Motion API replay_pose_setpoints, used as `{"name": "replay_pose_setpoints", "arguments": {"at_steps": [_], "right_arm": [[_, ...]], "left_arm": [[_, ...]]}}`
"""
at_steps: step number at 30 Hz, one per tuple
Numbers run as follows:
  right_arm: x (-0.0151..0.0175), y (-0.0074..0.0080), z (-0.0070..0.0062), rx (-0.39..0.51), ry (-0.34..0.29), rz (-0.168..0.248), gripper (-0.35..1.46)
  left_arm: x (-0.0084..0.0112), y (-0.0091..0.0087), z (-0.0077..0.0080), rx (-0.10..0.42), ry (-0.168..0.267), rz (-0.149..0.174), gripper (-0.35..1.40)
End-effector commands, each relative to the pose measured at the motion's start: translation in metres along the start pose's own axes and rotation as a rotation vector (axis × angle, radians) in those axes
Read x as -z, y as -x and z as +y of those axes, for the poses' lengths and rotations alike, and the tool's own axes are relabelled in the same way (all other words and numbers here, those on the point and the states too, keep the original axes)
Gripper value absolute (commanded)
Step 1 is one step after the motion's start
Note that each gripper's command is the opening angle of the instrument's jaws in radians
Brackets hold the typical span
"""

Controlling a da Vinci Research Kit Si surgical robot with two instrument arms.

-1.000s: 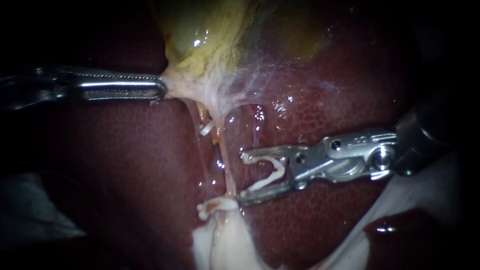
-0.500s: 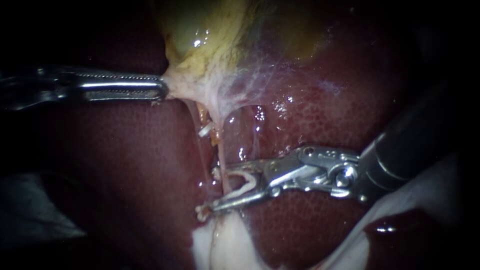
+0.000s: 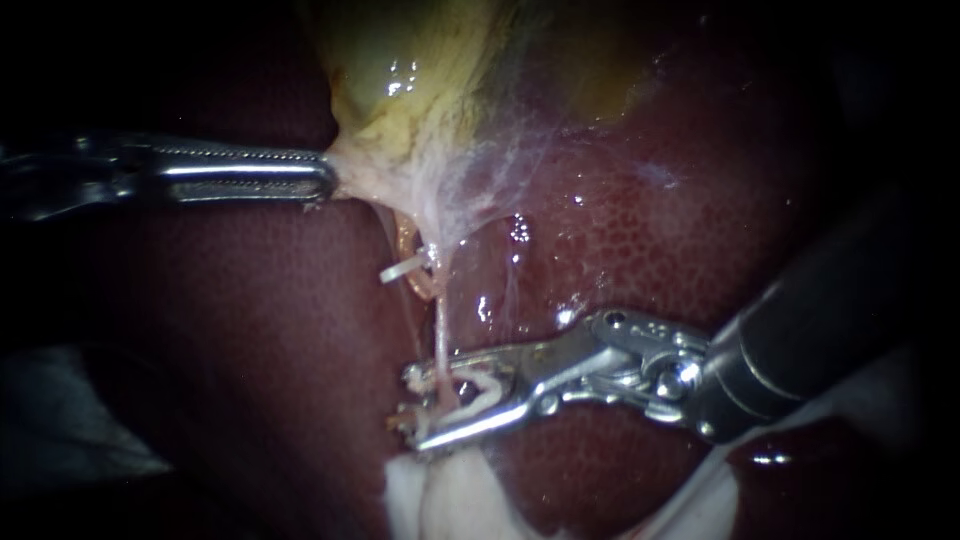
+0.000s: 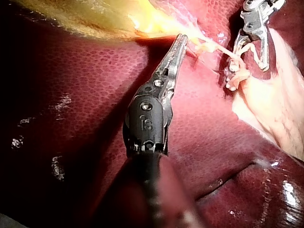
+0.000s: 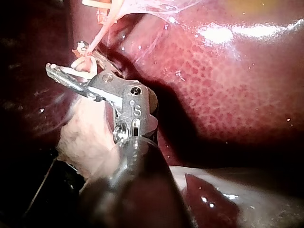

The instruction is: Clipping first clip right tube

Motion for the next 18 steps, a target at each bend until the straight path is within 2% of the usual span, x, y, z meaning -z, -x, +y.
{"name": "replay_pose_setpoints", "arguments": {"at_steps": [1, 8, 12, 18], "right_arm": [[-0.0001, 0.0, -0.0002, -0.003, -0.007, -0.003, 0.46], [-0.0001, 0.0, -0.0005, -0.004, -0.034, -0.018, 0.38], [0.0003, 0.0, -0.0007, -0.004, -0.036, -0.019, 0.27], [0.0006, 0.0001, -0.0008, -0.004, -0.038, -0.02, -0.09]], "left_arm": [[0.0, 0.0, 0.0, 0.0, 0.0, 0.0, -0.35], [-0.0001, 0.0001, 0.0, 0.0, 0.0, 0.0, -0.35], [-0.0001, 0.0001, 0.0, -0.001, -0.001, 0.0, -0.35], [-0.0002, 0.0001, 0.0, -0.001, -0.001, 0.0, -0.35]]}}
